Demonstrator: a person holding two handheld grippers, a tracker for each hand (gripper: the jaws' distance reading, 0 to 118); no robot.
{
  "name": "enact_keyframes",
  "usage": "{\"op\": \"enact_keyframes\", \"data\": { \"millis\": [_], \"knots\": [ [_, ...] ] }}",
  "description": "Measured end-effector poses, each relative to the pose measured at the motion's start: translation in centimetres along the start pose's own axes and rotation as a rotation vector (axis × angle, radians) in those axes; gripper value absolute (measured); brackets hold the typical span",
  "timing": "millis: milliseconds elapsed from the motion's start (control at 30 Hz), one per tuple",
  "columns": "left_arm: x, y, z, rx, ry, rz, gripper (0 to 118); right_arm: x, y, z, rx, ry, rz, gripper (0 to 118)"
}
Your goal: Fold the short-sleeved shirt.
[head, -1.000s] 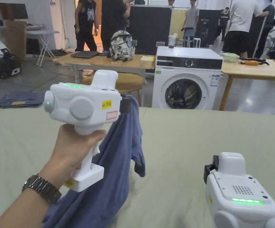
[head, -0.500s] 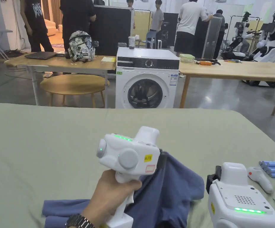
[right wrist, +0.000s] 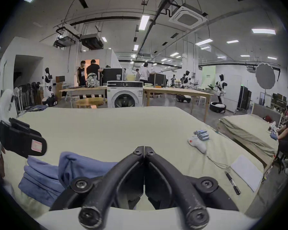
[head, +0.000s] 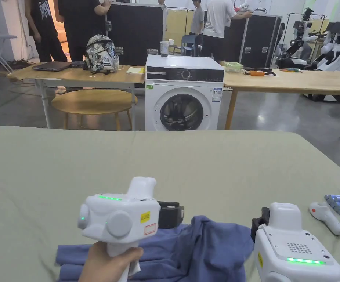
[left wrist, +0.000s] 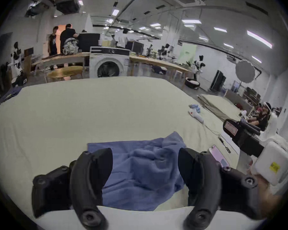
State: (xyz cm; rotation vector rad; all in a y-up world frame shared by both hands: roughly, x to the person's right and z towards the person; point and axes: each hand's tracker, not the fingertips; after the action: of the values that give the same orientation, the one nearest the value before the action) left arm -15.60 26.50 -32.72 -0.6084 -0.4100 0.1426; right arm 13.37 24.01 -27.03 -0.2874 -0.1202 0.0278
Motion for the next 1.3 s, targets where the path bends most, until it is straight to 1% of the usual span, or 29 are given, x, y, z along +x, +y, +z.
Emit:
{"op": "enact_keyframes", "data": {
  "millis": [67,100,133,167,200,233,267,300,367,400,467,600,700,900,967,1000,1033,1100,1133,1167,1200,1300],
  "knots": [
    [-1.5,-0.5,1.8,0.047,0.038,0.016,81,-0.8,0.2,0.0,0.005,0.017,0.001,0],
    [-2.0,-0.7,2.6,0.064,0.044,0.016,79,-1.1,0.3,0.0,0.008,0.024,0.001,0],
    [-2.7,-1.0,3.6,0.093,0.067,0.017,76,-1.6,0.5,0.1,0.014,0.033,0.001,0],
    [-3.2,-1.5,4.6,0.129,0.106,0.015,76,-2.1,0.6,0.2,0.018,0.043,0.002,0],
    [-3.7,-1.9,5.5,0.154,0.148,0.007,66,-2.5,0.7,0.2,0.024,0.053,0.002,0],
    [-4.1,-2.2,6.3,0.170,0.186,0.004,50,-2.9,0.8,0.3,0.029,0.060,0.003,0],
    [-4.6,-2.7,7.1,0.189,0.222,0.004,27,-3.4,1.0,0.4,0.033,0.069,0.004,0],
    [-5.1,-3.1,7.9,0.207,0.257,0.008,17,-3.8,1.1,0.5,0.039,0.081,0.002,0],
    [-5.8,-3.8,9.2,0.243,0.299,0.011,7,-4.6,1.3,0.6,0.048,0.095,0.000,0],
    [-6.2,-4.2,9.9,0.256,0.349,0.010,0,-5.0,1.5,0.6,0.054,0.104,-0.002,0],
    [-7.2,-4.7,10.9,0.273,0.387,0.044,0,-5.8,1.7,0.6,0.059,0.121,0.000,0],
    [-10.7,-4.9,11.2,0.172,0.439,0.127,0,-7.0,1.8,0.2,0.049,0.150,-0.005,0],
    [-14.5,-4.7,10.2,0.106,0.401,0.226,0,-7.6,1.7,-0.2,0.041,0.165,0.003,0],
    [-21.2,-2.6,4.8,-0.136,0.356,0.300,0,-7.8,1.6,-1.0,0.030,0.172,0.018,0],
    [-21.7,-2.1,3.1,-0.171,0.341,0.327,0,-7.7,1.6,-1.3,0.024,0.171,0.020,0],
    [-22.4,-1.8,1.9,-0.216,0.334,0.341,4,-7.6,1.5,-1.5,0.019,0.168,0.021,0],
    [-22.9,-1.7,0.8,-0.249,0.333,0.362,16,-7.5,1.3,-1.7,0.015,0.165,0.024,0],
    [-23.0,-1.8,-0.8,-0.308,0.338,0.390,72,-7.2,1.1,-1.9,0.006,0.159,0.028,0],
    [-23.3,-2.0,-1.8,-0.348,0.346,0.395,72,-7.0,0.9,-2.1,0.001,0.154,0.031,0],
    [-23.5,-2.2,-2.4,-0.364,0.358,0.401,78,-6.9,0.8,-2.2,-0.005,0.150,0.034,0],
    [-23.6,-2.4,-3.1,-0.374,0.372,0.406,88,-6.6,0.5,-2.4,-0.010,0.146,0.037,0],
    [-23.5,-3.7,-4.6,-0.473,0.427,0.430,88,-5.9,0.0,-2.8,-0.026,0.129,0.042,0]
  ]
}}
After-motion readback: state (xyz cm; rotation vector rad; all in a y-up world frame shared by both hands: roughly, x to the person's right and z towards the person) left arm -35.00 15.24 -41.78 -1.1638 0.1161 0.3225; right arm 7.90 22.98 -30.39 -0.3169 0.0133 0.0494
